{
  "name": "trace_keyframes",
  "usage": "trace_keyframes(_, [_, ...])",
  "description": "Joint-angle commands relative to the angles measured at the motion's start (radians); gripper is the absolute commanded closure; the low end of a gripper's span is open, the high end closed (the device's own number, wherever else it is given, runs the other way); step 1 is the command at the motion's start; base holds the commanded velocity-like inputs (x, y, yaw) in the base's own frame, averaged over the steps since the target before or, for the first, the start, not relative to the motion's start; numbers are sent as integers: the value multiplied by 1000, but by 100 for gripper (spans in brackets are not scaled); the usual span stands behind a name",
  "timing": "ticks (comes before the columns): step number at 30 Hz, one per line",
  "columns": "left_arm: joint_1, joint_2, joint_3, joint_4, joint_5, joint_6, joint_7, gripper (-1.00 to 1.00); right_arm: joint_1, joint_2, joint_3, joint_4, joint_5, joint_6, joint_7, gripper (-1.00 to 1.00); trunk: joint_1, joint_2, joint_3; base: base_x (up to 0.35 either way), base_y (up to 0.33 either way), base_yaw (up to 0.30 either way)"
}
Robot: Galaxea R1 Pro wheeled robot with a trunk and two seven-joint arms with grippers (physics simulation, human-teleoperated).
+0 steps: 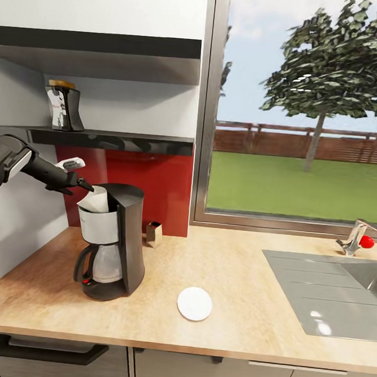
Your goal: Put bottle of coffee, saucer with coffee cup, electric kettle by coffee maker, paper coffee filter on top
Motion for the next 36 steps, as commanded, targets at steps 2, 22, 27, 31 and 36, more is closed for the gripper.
trace_keyframes(2, [-2, 1, -3, -2, -1, 6, -5, -100, -1, 0, 0, 1, 0, -3, 0, -100, 0, -1, 0, 0, 0, 0])
trace_keyframes(22, [-64, 5, 146, -6, 14, 5, 1, -100, 0, 1, -1, 0, 0, -3, -1, -100, 0, -1, 0, 0, 0, 0])
trace_keyframes(27, [-67, 7, 147, -6, 14, 4, 2, -100, -1, 1, -1, 0, 0, -3, 0, -100, 0, -1, 0, 0, 0, 0])
trace_keyframes(31, [-68, 18, 147, -7, 14, 3, 2, -100, 0, 1, -1, 0, -1, -3, 0, -100, 0, -1, 0, 0, 0, 0])
trace_keyframes(36, [-65, 57, 147, -62, 14, 2, 2, -100, -1, 3, 0, 0, -1, -4, 0, -100, 0, -1, 0, 0, 0, 0])
